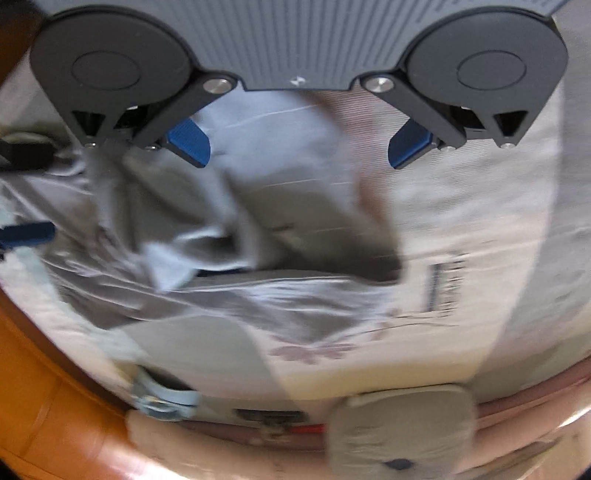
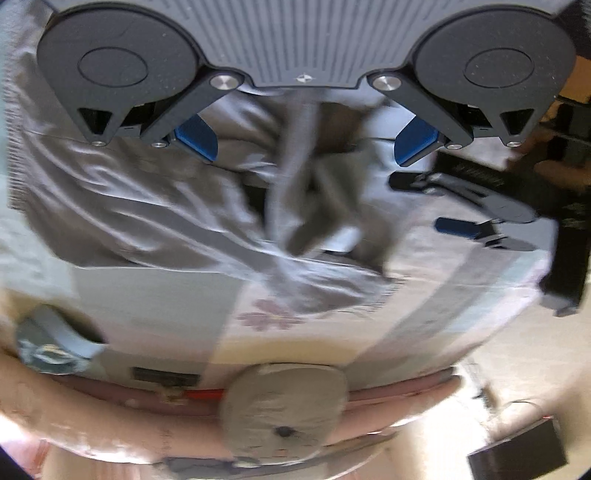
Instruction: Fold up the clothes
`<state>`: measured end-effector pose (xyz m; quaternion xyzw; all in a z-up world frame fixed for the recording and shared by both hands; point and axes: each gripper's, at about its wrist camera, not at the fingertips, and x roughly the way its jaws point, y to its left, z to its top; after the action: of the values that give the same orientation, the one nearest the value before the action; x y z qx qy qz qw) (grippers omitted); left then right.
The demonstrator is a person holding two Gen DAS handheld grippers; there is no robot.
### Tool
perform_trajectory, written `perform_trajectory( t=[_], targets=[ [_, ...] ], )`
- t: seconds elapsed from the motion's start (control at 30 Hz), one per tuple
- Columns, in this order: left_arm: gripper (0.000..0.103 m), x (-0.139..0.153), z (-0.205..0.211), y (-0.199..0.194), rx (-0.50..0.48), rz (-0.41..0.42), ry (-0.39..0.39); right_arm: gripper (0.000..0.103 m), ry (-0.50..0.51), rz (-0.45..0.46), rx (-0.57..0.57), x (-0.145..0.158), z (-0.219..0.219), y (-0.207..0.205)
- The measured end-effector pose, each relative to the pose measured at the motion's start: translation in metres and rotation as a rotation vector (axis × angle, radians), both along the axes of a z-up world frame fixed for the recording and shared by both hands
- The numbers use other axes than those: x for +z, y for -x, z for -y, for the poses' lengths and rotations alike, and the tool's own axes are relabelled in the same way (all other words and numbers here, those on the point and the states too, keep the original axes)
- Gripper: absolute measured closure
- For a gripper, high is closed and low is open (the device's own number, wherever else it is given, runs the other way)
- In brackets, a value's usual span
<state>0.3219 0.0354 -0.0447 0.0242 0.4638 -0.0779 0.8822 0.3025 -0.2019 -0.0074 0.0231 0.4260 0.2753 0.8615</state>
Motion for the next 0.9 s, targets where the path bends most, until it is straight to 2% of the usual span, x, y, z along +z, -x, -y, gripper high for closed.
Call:
perform_trajectory(
  t=[0.23, 0.3, 0.37, 0.7, 0.9],
  targets=[
    [0.001, 0.005, -0.051, 0.010, 0.133, 0.010, -0.067, 0.000, -0.199, -0.089, 0.147, 0.001, -0.046, -0.023],
    [0.001, 0.006, -0.061, 0.015, 0.149, 0.012, -0.060, 0.000, -0.235, -0.119, 0.186, -0.003, -0.064, -0.034],
    [0.001, 0.006, -0.070, 0.019, 0.161, 0.012, -0.051, 0.000, -0.219, -0.149, 0.183, -0.013, -0.078, -0.045],
    [0.001, 0.000, -0.079, 0.023, 0.145, 0.010, 0.001, 0.002, 0.161, -0.135, -0.015, -0.043, -0.053, -0.063],
    [0.001, 0.005, -0.060, 0.017, 0.074, 0.023, 0.035, 0.001, 0.346, -0.064, -0.013, -0.030, -0.039, -0.055]
  ],
)
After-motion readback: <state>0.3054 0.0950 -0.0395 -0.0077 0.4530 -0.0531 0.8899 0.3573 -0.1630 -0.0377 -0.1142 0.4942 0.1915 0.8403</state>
